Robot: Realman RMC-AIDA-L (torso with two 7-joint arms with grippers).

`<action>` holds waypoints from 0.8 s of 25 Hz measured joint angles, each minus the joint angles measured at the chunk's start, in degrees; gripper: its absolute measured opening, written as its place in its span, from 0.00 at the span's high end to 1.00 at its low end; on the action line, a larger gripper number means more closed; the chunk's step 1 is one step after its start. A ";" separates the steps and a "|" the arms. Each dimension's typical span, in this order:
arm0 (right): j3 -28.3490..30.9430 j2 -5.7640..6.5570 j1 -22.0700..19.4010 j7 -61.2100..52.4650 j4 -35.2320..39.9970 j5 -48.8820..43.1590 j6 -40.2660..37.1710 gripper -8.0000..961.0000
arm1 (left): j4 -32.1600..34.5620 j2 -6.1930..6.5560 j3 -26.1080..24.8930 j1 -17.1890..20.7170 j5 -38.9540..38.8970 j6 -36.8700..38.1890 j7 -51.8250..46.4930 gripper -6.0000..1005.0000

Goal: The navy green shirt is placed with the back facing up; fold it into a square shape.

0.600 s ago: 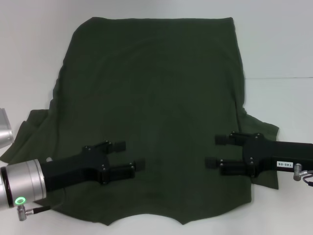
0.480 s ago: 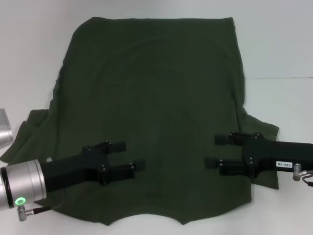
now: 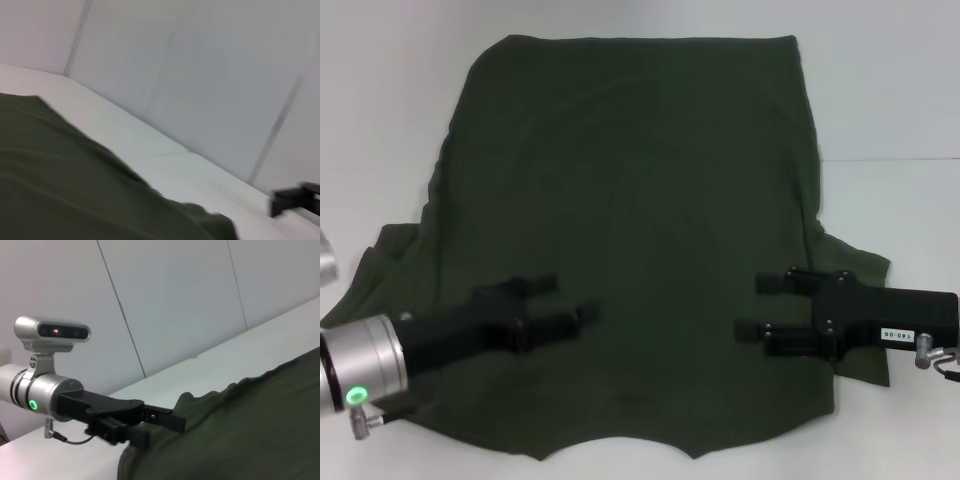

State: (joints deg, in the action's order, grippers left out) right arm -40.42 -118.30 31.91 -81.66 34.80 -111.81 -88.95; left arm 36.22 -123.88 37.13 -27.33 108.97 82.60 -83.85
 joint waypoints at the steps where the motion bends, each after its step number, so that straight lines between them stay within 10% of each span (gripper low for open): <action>1: 0.05 -0.13 0.00 0.00 0.00 0.02 -0.17 0.07 | -0.16 -0.01 -0.66 0.00 -0.56 -1.46 -0.81 0.07; 20: 0.26 -1.17 1.14 -3.44 -2.13 2.41 1.72 0.07 | -0.20 1.24 -8.54 -1.67 -2.91 -30.81 -11.92 0.09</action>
State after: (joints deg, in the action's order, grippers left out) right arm -40.16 -119.47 33.04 -85.09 32.67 -109.40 -87.23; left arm 36.02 -122.64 28.59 -29.00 106.07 51.79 -95.77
